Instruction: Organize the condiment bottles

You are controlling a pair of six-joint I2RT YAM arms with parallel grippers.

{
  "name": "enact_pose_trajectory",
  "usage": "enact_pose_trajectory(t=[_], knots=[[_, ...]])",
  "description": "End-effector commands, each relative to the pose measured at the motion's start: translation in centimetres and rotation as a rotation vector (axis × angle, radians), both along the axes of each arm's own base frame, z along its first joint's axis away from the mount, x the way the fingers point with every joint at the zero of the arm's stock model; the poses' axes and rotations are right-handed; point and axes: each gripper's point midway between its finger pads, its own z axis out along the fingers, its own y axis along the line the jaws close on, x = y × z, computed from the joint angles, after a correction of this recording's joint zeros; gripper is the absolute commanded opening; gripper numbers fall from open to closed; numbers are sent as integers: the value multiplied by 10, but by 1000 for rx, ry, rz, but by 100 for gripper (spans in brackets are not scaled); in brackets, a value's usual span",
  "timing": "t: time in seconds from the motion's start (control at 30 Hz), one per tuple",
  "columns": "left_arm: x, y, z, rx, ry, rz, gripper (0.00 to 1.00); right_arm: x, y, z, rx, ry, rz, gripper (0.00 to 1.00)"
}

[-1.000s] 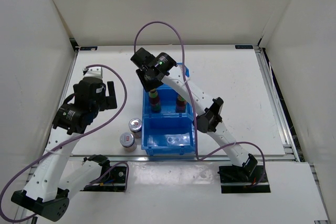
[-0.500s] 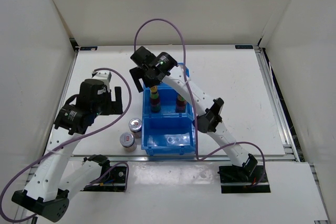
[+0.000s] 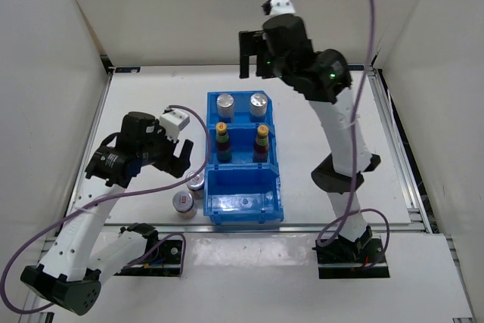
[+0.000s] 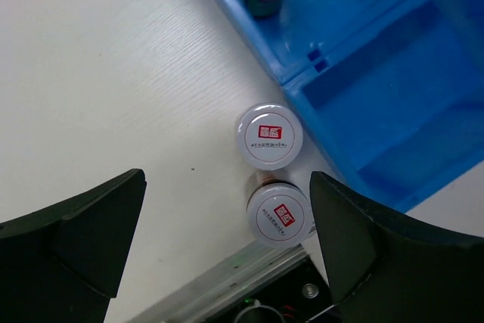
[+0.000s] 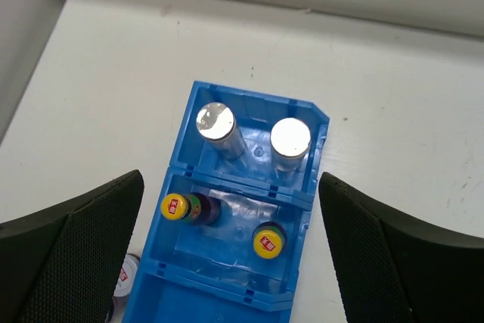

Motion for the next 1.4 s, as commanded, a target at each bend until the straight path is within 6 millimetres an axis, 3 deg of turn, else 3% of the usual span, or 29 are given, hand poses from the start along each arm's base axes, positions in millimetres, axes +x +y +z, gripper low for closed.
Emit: enact_pose_trajectory(t=[0.0,0.17,0.3,0.4,0.6,1.03,1.2,1.23,1.37], knots=[[-4,-22,-6,19,-42,-294,100,-33,-53,-31,-204,145,-26,100],[-5,-22,-32,118,-56,-488,100,-38,-71,-32,-228,181,-22,100],[-18,-19,-77,161,37,-571,96,-34,-86,-37,-231,221,-44,100],[-21,-20,-95,148,29,-569,94,-33,-96,-36,-212,239,-55,100],[-15,-20,-104,179,-41,-546,94,-32,-111,-37,-187,271,-69,100],[4,-36,-127,152,-6,-527,94,-26,-118,-51,-189,335,-68,100],[5,-39,-143,145,50,-531,84,-25,-124,-55,-192,358,-79,100],[3,-40,-146,133,68,-530,77,-25,-124,-55,-192,358,-79,100],[6,-44,-144,120,76,-526,65,-26,-126,-54,-186,362,-81,100]])
